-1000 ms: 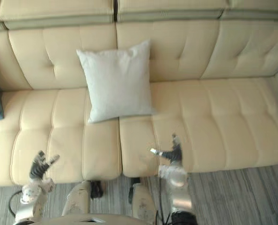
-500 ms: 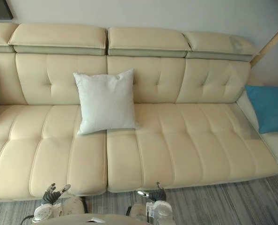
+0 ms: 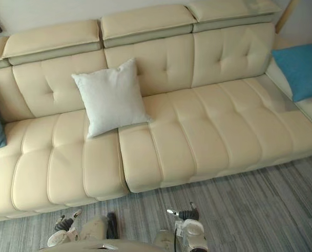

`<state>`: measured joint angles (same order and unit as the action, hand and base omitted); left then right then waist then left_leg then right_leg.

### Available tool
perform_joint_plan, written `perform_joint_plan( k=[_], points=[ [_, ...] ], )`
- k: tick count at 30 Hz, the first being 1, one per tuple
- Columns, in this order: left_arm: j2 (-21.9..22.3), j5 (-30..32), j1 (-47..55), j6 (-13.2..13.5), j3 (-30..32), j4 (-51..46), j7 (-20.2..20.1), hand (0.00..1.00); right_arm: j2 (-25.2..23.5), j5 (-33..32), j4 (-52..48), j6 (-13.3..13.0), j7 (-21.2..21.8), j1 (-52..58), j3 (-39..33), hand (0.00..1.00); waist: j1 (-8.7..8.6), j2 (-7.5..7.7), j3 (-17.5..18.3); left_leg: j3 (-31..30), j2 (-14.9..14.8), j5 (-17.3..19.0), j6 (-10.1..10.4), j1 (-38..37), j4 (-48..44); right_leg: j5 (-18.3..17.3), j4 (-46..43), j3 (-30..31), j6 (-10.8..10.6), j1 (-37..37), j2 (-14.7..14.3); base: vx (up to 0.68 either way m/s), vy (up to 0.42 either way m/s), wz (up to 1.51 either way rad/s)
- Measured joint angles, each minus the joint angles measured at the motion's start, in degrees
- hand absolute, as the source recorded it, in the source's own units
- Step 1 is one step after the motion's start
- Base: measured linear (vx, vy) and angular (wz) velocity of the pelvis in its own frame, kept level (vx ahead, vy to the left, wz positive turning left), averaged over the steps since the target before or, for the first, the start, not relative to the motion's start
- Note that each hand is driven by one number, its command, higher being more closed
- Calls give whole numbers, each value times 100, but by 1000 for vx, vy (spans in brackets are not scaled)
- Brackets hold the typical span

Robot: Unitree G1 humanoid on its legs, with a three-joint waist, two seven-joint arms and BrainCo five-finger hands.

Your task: Pick up cushions and gather them together orderly.

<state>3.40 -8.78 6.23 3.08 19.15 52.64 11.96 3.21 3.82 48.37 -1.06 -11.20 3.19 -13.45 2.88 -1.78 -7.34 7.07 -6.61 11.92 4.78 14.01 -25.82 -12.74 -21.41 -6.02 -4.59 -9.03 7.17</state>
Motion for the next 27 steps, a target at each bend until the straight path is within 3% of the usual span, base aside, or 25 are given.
perform_joint_plan(
  k=[3,4,5,10,11,12,13,14,16,17,19,20,21,22,23,24,25,26,27],
  points=[
    [-89,191,28,-10,-14,35,-32,0,-186,2,15,3,31,120,-113,0,-111,189,115,448,132,-43,-145,-213,381,389,509,552,-115,0,-10,-86,175,-76],
    [-140,282,20,-15,-20,38,-32,0,-261,0,40,3,50,132,-120,0,-126,221,160,634,132,-60,-170,-213,480,582,784,704,-106,-34,-13,-66,161,-87],
    [-194,440,-1,-22,-29,78,-35,0,-331,-10,57,4,60,188,-118,0,-182,344,236,874,113,-60,-173,-204,527,904,1124,918,-137,-64,-35,-68,142,-90],
    [-298,678,-132,-100,-155,262,-108,0,-320,-11,245,10,62,66,-87,0,-277,333,223,1788,-39,-23,-183,-361,684,1775,1662,1369,-20,-312,-240,-39,105,-120],
    [-298,678,-176,-133,-177,302,-108,0,-306,-10,337,13,64,-126,4,0,-238,190,146,2296,-237,-77,-269,-414,720,2244,1900,994,209,-453,-401,-21,35,-152],
    [-297,677,-186,-143,-185,308,-109,0,-304,-10,401,14,64,-232,19,0,-212,198,147,2478,-343,-111,-326,-431,735,2284,1917,700,312,-511,-419,-26,-9,-168],
    [-296,676,-226,-166,-198,319,-109,0,-301,-10,473,36,67,-357,18,0,-218,215,128,2818,-427,-143,-379,-506,749,2040,1702,-82,499,-615,-356,-11,-69,-147],
    [-307,677,-214,-186,-282,327,-113,0,-267,-10,500,37,67,-381,0,0,-193,119,65,3229,-519,-143,-379,-704,767,1520,1324,-1332,820,-667,-188,2,-86,-133],
    [-312,679,-177,-192,-359,332,-124,0,-188,-8,560,24,68,-384,-11,0,-207,36,4,3564,-560,-119,-269,-1062,843,1192,912,-2498,944,-505,171,32,-72,-127],
    [-327,694,-139,-192,-354,352,-127,0,-95,-2,669,13,72,-426,2,0,-245,5,-24,3713,-541,-45,-73,-1294,864,1052,733,-2671,773,-461,219,53,-90,-109],
    [-330,787,-132,-194,-354,426,-155,0,15,0,731,35,72,-394,7,0,-283,-47,-10,3506,-531,180,136,-1355,893,928,644,-2276,755,-546,-1,41,-163,-113],
    [-338,791,-46,-196,-329,436,-162,0,82,2,753,63,72,-387,60,0,-196,-167,53,3551,-643,325,207,-1476,934,656,673,-2135,617,-569,-249,44,-194,-147],
    [-295,786,10,-204,-345,479,-162,0,151,-1,753,82,70,-396,102,0,-175,-310,143,3598,-821,373,296,-1448,872,483,431,-2157,739,-559,-296,78,-141,-152],
    [-328,806,101,-187,-337,448,-172,0,168,-43,656,80,72,-357,122,0,-225,-225,88,3572,-964,367,387,-1519,254,98,-276,-1970,792,-606,-221,240,-178,-142],
    [-426,848,67,-225,-189,432,-191,0,123,-59,688,118,61,-312,129,0,-146,-239,-19,3089,-1505,485,-31,-1358,-1254,-164,-518,-1643,761,-403,-398,257,-202,-133],
    [-422,871,73,-243,-175,437,-192,0,117,-59,667,131,57,-304,134,0,-107,-231,-59,2820,-1666,299,-324,-1171,-1770,-227,-542,-1503,888,-322,-494,255,-221,-147],
    [-417,898,117,-231,-161,378,-202,0,118,-68,655,122,33,-335,153,0,-17,-144,-102,2121,-1673,250,-381,-784,-2611,-282,-530,-1209,1011,-223,-603,249,-132,-143],
    [-402,901,122,-230,-198,307,-189,0,113,-68,663,128,-2,-342,148,0,13,-163,-125,1429,-1360,395,-209,-310,-3131,-311,-429,-871,1053,-81,-702,257,-86,-138],
    [-401,899,122,-229,-234,304,-185,0,107,-68,678,130,-8,-337,147,0,16,-174,-118,1216,-1198,439,-164,-141,-3177,-311,-364,-783,1052,-32,-727,344,-52,-127]
  ],
)
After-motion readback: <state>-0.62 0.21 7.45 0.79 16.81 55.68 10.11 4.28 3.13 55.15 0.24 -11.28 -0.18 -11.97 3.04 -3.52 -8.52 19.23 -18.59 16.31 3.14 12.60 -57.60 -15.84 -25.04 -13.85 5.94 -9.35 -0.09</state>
